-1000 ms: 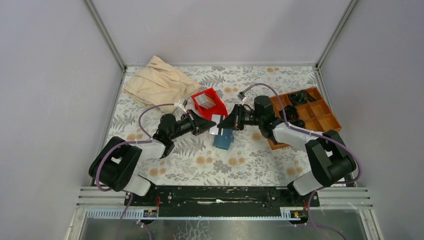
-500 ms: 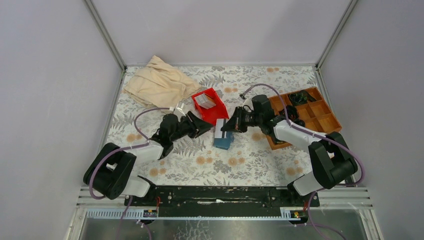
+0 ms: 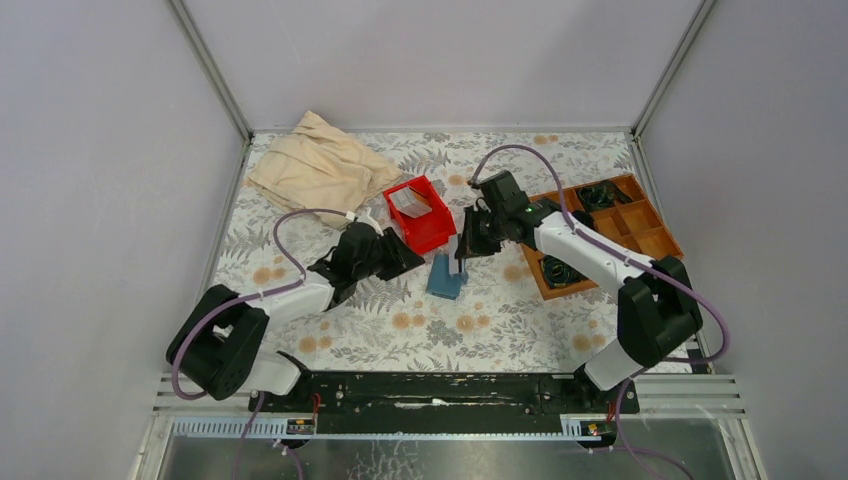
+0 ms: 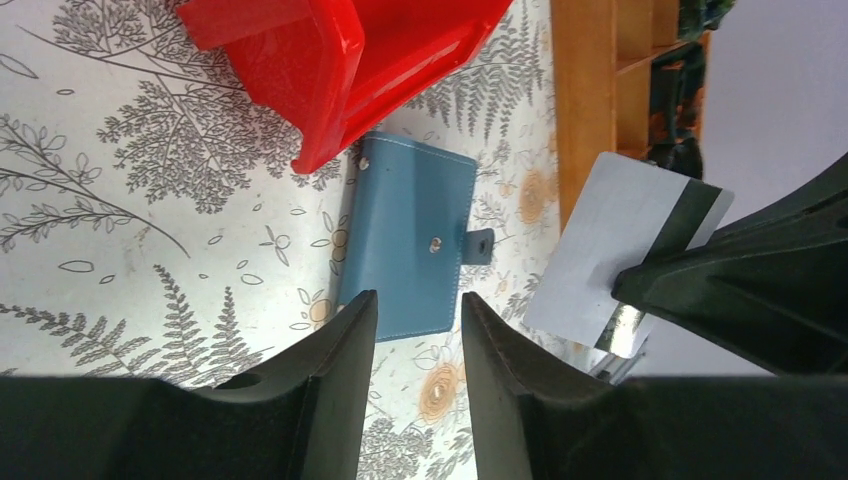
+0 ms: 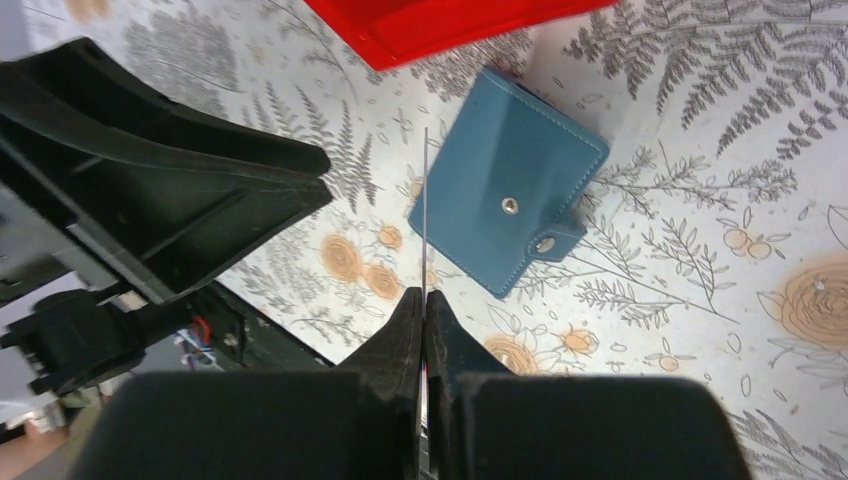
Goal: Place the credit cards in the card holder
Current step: Pick up the credit card from the storage box.
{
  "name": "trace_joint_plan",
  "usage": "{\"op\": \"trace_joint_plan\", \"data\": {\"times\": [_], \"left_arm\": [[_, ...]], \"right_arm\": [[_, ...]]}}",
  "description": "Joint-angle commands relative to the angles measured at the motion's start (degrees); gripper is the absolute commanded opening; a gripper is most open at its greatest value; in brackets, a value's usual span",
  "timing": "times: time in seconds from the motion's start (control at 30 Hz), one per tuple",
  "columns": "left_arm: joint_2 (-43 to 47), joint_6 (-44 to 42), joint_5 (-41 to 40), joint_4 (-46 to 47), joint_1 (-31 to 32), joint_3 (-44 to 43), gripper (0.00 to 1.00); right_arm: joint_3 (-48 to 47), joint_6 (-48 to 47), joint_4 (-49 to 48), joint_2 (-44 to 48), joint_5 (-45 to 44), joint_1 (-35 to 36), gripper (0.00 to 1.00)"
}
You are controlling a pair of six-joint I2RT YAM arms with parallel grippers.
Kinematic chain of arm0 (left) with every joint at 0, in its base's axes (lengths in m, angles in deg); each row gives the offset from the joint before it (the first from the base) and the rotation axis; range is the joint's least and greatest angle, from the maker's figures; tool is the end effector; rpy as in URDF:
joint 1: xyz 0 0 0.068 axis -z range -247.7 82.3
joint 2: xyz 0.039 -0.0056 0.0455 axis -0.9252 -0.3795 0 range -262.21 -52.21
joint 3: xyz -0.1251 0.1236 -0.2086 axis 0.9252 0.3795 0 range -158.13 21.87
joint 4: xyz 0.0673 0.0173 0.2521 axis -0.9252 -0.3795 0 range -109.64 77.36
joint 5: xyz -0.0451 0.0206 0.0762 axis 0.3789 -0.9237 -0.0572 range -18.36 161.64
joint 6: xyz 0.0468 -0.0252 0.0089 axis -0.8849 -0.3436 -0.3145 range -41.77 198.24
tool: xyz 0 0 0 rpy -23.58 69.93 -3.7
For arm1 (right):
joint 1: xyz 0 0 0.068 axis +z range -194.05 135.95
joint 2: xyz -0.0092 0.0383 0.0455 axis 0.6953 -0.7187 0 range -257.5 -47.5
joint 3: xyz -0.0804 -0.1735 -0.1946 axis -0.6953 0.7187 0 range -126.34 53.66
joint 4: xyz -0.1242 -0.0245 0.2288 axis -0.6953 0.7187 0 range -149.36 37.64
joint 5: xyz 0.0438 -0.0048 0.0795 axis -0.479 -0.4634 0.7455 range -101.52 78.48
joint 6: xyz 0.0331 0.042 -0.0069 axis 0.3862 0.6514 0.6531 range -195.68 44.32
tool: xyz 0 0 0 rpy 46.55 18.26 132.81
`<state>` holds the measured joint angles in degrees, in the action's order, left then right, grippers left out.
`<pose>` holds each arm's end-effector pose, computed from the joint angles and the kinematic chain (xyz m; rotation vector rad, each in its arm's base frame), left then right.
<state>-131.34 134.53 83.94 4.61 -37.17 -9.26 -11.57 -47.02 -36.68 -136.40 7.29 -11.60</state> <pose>0.2307 -0.1448 0.1752 -0.3758 2.2756 -1.0799 0.2790 0.1910 0.2562 -0.2492 2.5014 0.8684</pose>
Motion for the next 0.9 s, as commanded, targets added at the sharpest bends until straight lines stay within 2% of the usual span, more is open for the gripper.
{"op": "trace_joint_plan", "data": {"times": [0.0,0.33,0.87], "left_arm": [[-1.3,-4.1,-3.1,-4.9,1.0,-2.4,0.43],[-4.2,-5.9,-3.5,-8.3,2.0,-4.6,0.41],[-9.0,-8.3,-2.9,-11.5,3.3,-8.5,0.40]], "right_arm": [[-5.2,-2.3,9.1,-3.2,-6.3,3.0,0.00],[-9.1,-0.8,14.1,-8.4,-11.0,6.8,0.00],[-10.5,-0.3,17.4,-12.1,-15.1,7.1,0.00]]}}
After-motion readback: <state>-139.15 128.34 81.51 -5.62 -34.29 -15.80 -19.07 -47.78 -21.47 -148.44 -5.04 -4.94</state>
